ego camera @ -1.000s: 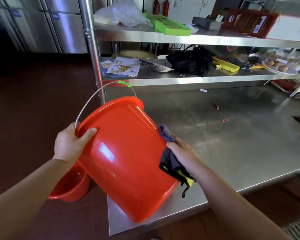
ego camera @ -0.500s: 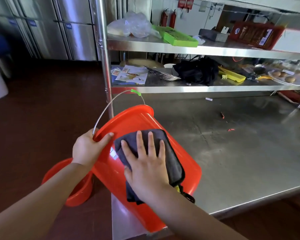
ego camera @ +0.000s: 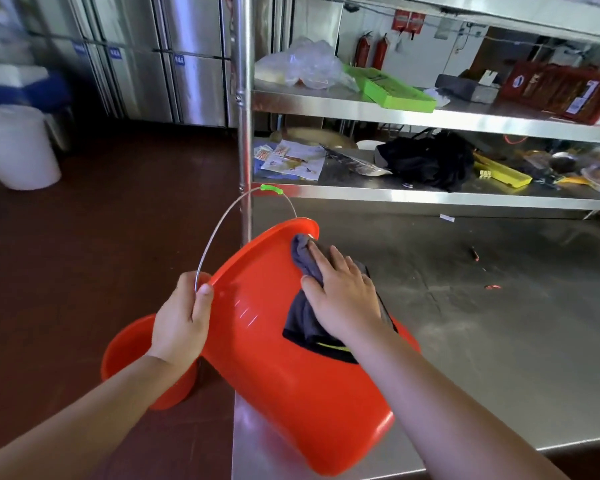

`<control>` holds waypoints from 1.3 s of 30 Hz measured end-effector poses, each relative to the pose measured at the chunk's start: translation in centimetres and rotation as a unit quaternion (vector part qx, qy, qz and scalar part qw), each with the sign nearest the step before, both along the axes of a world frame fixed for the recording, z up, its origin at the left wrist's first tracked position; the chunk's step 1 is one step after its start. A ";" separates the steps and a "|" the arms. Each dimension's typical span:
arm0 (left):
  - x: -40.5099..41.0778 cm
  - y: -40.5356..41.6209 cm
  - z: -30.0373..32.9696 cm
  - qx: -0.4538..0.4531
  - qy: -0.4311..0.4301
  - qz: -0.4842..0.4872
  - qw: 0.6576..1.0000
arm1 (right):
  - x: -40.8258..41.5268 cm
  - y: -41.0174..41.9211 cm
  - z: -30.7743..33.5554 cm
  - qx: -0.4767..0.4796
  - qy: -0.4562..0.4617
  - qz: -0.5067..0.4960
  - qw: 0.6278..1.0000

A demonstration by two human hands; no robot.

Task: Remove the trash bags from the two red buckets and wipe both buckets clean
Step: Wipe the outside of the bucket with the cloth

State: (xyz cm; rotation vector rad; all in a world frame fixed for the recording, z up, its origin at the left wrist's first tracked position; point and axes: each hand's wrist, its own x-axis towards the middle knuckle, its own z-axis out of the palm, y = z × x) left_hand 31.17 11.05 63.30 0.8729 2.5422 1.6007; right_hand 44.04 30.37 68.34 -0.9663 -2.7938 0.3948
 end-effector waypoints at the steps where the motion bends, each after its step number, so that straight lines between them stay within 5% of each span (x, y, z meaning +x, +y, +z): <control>1: 0.2 -0.3 0.3 -0.002 0.031 0.028 0.999 | 0.0 -0.6 -0.2 0.010 -0.002 0.004 1.000; 5: -0.5 0.7 4.1 -0.017 0.292 0.054 0.955 | -0.4 -3.8 -0.6 0.061 -0.007 0.036 0.997; 7: -1.3 2.4 6.0 -0.080 0.347 0.028 0.934 | -0.3 -5.8 -0.6 0.101 -0.010 0.064 0.993; 10: -2.5 4.3 7.2 -0.184 0.159 -0.016 0.970 | 0.2 -8.3 -0.9 0.139 -0.007 0.097 0.985; 13: -3.3 4.0 6.5 -0.165 -0.028 -0.044 0.985 | 0.8 -9.1 -1.0 0.154 -0.001 0.110 0.982; 26: -2.1 3.6 4.1 -0.028 -0.013 -0.019 0.999 | -4.6 -4.6 0.2 0.150 -0.001 0.125 0.981; 39: -0.3 4.3 2.2 0.012 -0.041 -0.050 0.998 | 5.6 1.8 -2.3 0.109 0.016 -0.023 0.994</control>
